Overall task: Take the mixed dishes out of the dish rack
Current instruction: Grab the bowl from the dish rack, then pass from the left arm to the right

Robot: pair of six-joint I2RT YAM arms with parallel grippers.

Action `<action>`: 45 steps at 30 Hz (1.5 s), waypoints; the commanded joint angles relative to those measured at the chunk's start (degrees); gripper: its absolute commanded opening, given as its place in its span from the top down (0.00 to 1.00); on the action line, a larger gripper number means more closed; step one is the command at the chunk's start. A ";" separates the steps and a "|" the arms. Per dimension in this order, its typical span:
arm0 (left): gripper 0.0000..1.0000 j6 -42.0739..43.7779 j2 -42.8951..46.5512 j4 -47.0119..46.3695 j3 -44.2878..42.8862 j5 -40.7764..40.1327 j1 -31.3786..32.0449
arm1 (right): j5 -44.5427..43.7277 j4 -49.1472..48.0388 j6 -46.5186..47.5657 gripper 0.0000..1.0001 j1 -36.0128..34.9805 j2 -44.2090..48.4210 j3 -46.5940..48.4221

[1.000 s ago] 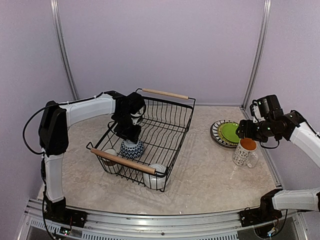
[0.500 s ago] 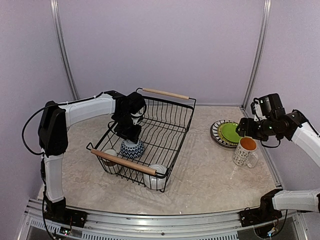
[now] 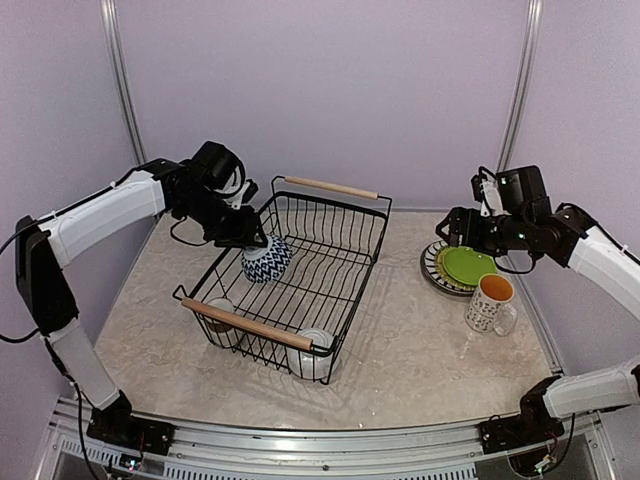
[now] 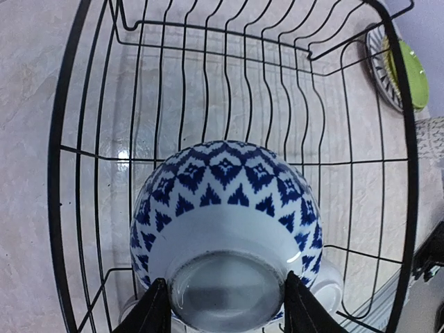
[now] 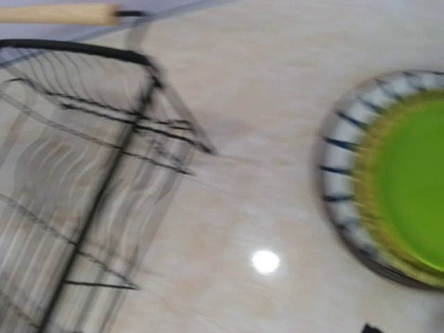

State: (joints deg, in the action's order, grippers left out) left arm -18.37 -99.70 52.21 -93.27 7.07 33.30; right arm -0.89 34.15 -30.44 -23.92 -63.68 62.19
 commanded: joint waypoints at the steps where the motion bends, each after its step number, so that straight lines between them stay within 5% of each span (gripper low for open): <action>1: 0.69 -4.81 6.09 -8.95 3.21 12.33 -4.41 | 3.43 -9.97 -2.38 0.17 -5.15 -5.39 3.77; 12: 0.71 -11.32 10.38 -18.03 9.13 24.94 -9.98 | 15.65 -36.52 -10.20 0.15 -18.40 -28.94 16.22; 33: 0.72 -15.51 11.75 -26.71 14.00 33.01 -12.72 | 35.72 -74.28 -42.68 0.22 -21.65 -51.37 22.10; 36: 0.72 -15.53 11.55 -27.42 14.38 33.27 -12.50 | 36.61 -77.98 -46.05 0.27 -21.83 -52.52 22.24; 45: 0.73 -15.57 11.70 -29.32 15.74 32.57 -11.07 | 37.02 -86.30 -49.92 0.65 -22.36 -54.94 22.67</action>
State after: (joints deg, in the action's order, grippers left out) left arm -34.20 -89.27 25.67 -78.56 39.72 21.41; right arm 34.96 -45.12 -77.97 -45.36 -117.12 83.74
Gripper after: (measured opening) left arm 0.468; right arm 0.416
